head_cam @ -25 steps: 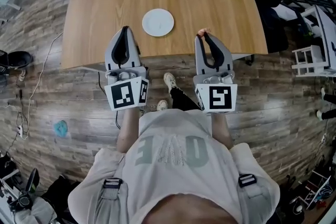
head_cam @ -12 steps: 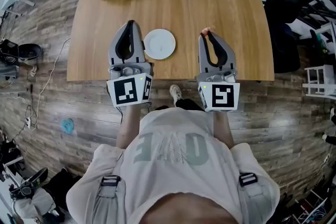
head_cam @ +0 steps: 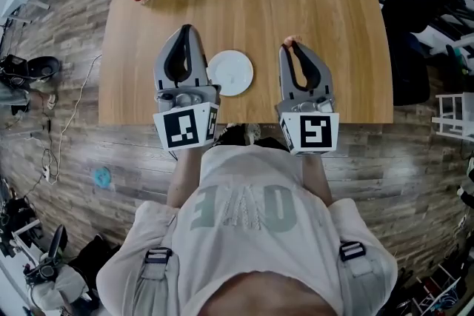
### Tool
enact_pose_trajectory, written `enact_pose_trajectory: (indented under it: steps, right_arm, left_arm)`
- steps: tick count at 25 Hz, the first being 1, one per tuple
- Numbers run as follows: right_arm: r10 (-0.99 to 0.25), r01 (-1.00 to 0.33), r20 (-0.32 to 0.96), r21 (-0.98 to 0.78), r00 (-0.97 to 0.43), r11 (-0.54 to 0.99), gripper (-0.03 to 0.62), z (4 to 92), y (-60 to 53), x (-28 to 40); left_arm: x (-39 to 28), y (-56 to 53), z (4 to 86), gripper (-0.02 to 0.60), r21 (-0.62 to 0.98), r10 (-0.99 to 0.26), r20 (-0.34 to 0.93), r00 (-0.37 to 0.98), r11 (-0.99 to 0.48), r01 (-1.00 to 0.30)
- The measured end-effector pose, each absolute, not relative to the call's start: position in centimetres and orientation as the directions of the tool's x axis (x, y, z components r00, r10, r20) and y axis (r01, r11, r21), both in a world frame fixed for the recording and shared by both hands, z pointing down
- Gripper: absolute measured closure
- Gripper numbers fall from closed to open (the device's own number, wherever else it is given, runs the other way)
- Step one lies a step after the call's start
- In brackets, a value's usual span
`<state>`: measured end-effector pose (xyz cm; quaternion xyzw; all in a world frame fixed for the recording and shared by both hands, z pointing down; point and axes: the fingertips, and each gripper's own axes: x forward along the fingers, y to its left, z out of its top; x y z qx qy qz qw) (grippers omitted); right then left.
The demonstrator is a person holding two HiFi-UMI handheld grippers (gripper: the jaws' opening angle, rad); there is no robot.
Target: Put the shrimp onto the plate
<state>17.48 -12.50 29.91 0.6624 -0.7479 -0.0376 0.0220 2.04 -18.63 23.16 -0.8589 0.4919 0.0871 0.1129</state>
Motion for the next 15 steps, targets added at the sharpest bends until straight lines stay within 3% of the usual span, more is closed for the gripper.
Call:
enact_pose_trajectory:
  steps: [15]
  right_arm:
    - [-0.992,-0.988,-0.009,0.094,-0.125,0.123,0.528,29.5,-16.3,15.9]
  left_arm:
    - [0.6,-22.7,22.5,0.572,-0.083,-0.816,-0.282,0.504,-0.503,-0.860]
